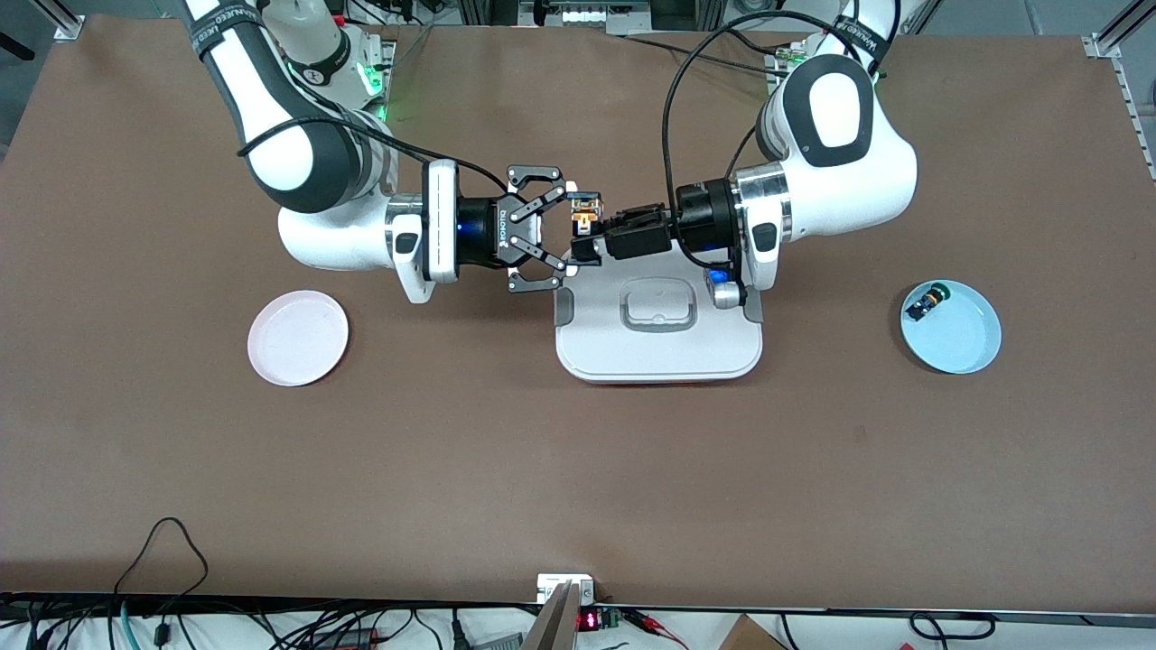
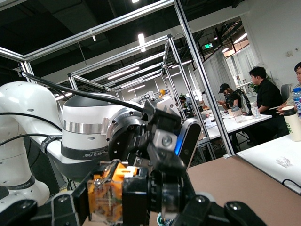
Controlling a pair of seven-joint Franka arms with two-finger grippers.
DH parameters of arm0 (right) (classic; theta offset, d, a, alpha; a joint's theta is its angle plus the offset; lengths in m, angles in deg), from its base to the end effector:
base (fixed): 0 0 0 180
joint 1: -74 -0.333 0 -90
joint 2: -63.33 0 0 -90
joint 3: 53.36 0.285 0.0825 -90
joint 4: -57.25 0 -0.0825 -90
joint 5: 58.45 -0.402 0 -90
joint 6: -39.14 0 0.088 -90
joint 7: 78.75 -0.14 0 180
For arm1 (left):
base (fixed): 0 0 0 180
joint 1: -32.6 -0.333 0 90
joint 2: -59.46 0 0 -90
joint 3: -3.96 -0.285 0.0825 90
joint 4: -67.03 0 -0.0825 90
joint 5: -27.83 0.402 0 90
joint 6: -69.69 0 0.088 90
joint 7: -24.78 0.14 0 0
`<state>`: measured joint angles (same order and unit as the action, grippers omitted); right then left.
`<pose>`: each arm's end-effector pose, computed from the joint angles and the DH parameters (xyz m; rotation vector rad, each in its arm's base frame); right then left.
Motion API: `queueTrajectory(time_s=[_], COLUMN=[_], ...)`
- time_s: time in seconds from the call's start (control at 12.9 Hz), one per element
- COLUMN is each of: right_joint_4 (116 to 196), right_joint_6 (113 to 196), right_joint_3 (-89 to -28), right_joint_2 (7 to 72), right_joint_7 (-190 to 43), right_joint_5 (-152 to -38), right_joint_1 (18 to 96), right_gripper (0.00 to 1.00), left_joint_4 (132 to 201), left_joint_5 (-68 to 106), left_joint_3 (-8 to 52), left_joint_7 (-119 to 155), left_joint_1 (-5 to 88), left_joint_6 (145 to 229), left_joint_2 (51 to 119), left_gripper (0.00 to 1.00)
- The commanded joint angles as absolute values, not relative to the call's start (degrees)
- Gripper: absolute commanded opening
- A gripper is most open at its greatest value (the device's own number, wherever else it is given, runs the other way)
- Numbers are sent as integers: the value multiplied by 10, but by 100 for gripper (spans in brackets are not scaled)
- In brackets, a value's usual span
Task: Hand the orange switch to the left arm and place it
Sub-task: 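Carry the switch over the white box toward the left gripper, then grasp the switch with the left gripper and open the right gripper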
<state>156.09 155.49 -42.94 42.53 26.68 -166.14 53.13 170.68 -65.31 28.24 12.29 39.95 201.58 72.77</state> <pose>0.5659 0.4255 0.4051 -1.3013 -0.8920 -0.9816 0.5662 -0.3833 0.4303 1.6311 0.6864 -0.3775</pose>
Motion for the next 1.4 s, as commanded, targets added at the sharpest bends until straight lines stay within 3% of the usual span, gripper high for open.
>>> queueTrajectory(time_s=[0.0,0.16,0.47,0.62,0.7,0.78,1.32], right_joint_4=[1559,1559,1559,1559,1561,1566,1567], right_joint_6=[1560,1561,1567,1568,1567,1567,1566], right_joint_3=[-431,-431,-431,-431,-431,-431,-432], right_joint_2=[429,429,430,430,430,432,453], right_joint_7=[265,264,264,264,251,237,182], right_joint_5=[-1673,-1673,-1673,-1673,-1673,-1673,-1667], right_joint_1=[526,526,523,520,520,520,542], right_gripper=[18,18,18,19,47,99,100], left_joint_4=[1707,1706,1706,1706,1706,1706,1711], left_joint_5=[-672,-671,-667,-666,-666,-666,-662], left_joint_3=[284,284,284,284,284,284,281], left_joint_7=[140,141,138,138,139,138,136], left_joint_1=[402,401,398,395,395,395,383], left_joint_6=[2018,2016,2009,2007,2006,2006,1988], left_joint_2=[723,721,718,718,718,718,718], left_gripper=[61,46,5,0,0,0,0])
